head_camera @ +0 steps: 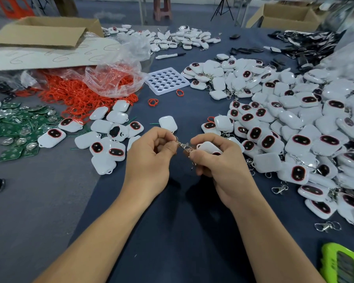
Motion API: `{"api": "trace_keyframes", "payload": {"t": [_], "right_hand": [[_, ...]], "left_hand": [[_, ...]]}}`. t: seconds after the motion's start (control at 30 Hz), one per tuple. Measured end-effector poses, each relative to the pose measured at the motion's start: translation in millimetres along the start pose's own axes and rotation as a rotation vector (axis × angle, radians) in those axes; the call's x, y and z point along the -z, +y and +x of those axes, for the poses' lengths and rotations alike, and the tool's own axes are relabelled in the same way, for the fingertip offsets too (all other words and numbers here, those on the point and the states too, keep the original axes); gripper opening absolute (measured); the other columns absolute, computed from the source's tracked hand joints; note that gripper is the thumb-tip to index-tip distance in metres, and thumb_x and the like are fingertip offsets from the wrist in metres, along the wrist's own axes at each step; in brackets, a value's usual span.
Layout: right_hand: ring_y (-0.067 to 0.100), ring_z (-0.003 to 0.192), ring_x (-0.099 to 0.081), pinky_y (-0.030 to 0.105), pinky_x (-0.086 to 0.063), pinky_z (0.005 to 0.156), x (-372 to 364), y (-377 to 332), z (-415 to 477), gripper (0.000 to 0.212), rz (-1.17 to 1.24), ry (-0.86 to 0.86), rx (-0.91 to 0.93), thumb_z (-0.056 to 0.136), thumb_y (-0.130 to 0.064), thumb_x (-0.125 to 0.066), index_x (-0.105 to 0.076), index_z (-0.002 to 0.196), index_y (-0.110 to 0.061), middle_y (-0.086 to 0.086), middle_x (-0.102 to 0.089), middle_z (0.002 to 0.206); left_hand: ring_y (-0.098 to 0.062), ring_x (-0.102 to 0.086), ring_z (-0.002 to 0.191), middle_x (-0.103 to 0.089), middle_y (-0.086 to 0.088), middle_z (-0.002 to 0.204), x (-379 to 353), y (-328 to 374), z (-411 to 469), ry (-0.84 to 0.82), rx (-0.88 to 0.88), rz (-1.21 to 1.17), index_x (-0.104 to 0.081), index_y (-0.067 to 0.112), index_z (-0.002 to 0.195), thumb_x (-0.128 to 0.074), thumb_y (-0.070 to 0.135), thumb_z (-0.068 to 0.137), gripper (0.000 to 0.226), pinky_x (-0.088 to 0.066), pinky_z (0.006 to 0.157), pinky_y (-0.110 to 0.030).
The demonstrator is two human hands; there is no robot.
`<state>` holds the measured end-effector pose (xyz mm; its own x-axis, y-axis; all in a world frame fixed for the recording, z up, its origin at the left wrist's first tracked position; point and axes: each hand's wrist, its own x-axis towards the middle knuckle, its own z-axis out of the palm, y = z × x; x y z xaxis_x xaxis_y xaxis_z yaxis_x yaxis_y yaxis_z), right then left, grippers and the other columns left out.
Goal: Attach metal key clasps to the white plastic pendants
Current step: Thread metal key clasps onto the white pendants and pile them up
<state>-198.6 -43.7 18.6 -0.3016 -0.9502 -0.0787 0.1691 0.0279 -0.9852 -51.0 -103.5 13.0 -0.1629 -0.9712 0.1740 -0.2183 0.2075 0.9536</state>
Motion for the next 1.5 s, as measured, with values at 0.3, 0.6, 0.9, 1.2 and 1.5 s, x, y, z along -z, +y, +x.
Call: {"api": "trace_keyframes", "payload": {"t": [0.3, 0.6, 0.9, 1.2, 1.5], "right_hand": [[0.0, 0.056, -0.059, 0.009, -0.04, 0.049, 2.8, 2.8, -1.2, 0.016, -0.602, 0.292, 0.176, 0.083, -0.019, -0.075, -0.073, 0.075, -0.032, -0.018, -0.067, 0.065], [0.023, 0.077, -0.048, 0.033, -0.036, 0.06, 9.5, -4.0, 3.2, 0.023, -1.188, 0.358, -0.007, 0.093, -0.023, -0.057, -0.074, 0.109, -0.027, -0.001, -0.073, 0.1], [0.023, 0.087, -0.067, 0.028, -0.039, 0.06, 8.4, -7.9, -7.2, 0.018, -1.215, 0.326, 0.003, 0.091, -0.029, -0.059, -0.076, 0.097, -0.029, -0.006, -0.074, 0.087], [0.022, 0.099, -0.063, 0.032, -0.046, 0.078, 8.4, -16.3, 0.9, 0.034, -1.234, 0.192, -0.067, 0.09, -0.03, -0.062, -0.073, 0.122, -0.035, -0.006, -0.074, 0.116], [0.022, 0.102, -0.063, 0.034, -0.043, 0.079, 2.5, -9.3, -5.4, 0.044, -1.17, 0.246, 0.004, 0.093, -0.031, -0.059, -0.064, 0.136, -0.038, -0.007, -0.073, 0.116]], "left_hand": [[-0.006, -0.067, 0.069, -0.072, 0.007, 0.07, 7.6, -3.6, 6.1, 0.011, 0.047, 0.108, -0.078, 0.044, 0.083, -0.066, 0.015, 0.086, 0.032, -0.049, 0.064, -0.012], [0.011, -0.07, 0.087, -0.076, 0.022, 0.093, -3.0, -1.0, 1.1, -0.209, 0.013, 0.156, -0.076, 0.036, 0.104, -0.076, 0.006, 0.084, 0.036, -0.05, 0.08, -0.004], [0.011, -0.063, 0.09, -0.069, 0.027, 0.09, -4.8, -6.0, -0.1, -0.117, -0.054, 0.368, -0.074, 0.041, 0.107, -0.074, 0.016, 0.084, 0.034, -0.043, 0.078, -0.001], [-0.01, -0.058, 0.072, -0.06, 0.017, 0.066, -8.9, -3.7, -1.6, -0.185, -0.085, 0.764, -0.061, 0.041, 0.091, -0.058, 0.041, 0.094, 0.004, -0.044, 0.063, -0.029], [-0.008, -0.046, 0.089, -0.053, 0.018, 0.096, -7.9, -14.8, 5.6, -0.122, -0.1, 0.629, -0.048, 0.037, 0.143, -0.064, 0.026, 0.092, 0.055, -0.036, 0.079, -0.026]]}}
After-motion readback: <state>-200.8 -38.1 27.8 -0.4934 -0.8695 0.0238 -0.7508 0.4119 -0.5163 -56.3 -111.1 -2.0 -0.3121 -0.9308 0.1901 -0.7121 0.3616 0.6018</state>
